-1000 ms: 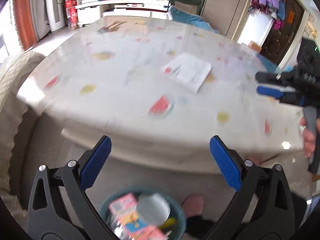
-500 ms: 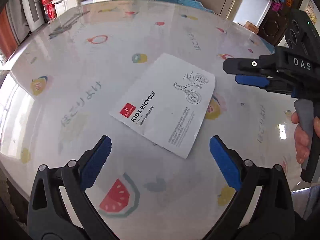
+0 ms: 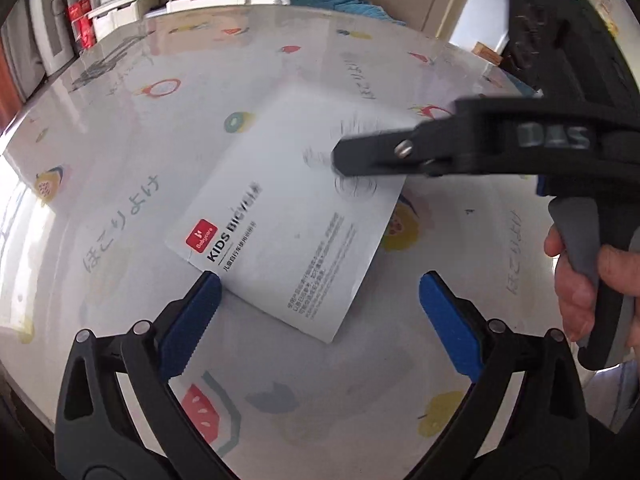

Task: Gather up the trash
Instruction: 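Grasp the manual edge with the left gripper while the right gripper grasps its other edge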

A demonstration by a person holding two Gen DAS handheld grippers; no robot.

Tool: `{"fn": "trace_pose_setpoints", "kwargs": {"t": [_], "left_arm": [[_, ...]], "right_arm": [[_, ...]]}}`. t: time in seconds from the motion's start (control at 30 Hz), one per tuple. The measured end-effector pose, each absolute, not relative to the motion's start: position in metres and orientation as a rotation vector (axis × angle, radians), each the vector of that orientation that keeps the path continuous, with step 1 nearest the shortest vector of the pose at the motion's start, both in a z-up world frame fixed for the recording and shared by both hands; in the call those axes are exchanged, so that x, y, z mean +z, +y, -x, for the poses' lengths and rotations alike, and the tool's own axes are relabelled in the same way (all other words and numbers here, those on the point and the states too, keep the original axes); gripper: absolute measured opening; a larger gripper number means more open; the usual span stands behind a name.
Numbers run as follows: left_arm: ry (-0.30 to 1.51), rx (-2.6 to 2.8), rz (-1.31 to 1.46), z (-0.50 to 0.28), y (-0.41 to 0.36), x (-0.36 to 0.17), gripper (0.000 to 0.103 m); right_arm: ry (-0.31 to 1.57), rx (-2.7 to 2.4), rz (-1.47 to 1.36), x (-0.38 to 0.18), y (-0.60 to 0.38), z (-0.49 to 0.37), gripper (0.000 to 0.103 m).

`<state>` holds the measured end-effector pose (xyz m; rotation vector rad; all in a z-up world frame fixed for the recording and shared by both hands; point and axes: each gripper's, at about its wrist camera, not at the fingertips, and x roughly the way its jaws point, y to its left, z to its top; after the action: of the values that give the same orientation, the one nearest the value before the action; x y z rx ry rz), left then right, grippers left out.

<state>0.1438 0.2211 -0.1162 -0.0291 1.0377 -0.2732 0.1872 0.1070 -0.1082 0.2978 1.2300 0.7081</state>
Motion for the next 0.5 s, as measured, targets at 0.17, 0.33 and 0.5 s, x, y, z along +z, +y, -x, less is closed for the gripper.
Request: {"fn": "trace_pose_setpoints", "kwargs": {"t": [0.17, 0.33, 0.5], "left_arm": [[1.015, -0.273, -0.047, -0.138, 0.213, -0.117, 0.085], [1.012, -0.26, -0.059, -0.139, 0.219, -0.113, 0.059], [1.006, -0.288, -0.075, -0.135, 0.208, -0.107, 0.031]], "right_arm": [[1.225, 0.714, -0.32, -0.111, 0.113, -0.186, 0.019], [1.198, 0.73, -0.384, -0.103, 0.107, -0.185, 0.006], [1.189, 0.749, -0.439, -0.087, 0.096, -0.175, 0.006]]}}
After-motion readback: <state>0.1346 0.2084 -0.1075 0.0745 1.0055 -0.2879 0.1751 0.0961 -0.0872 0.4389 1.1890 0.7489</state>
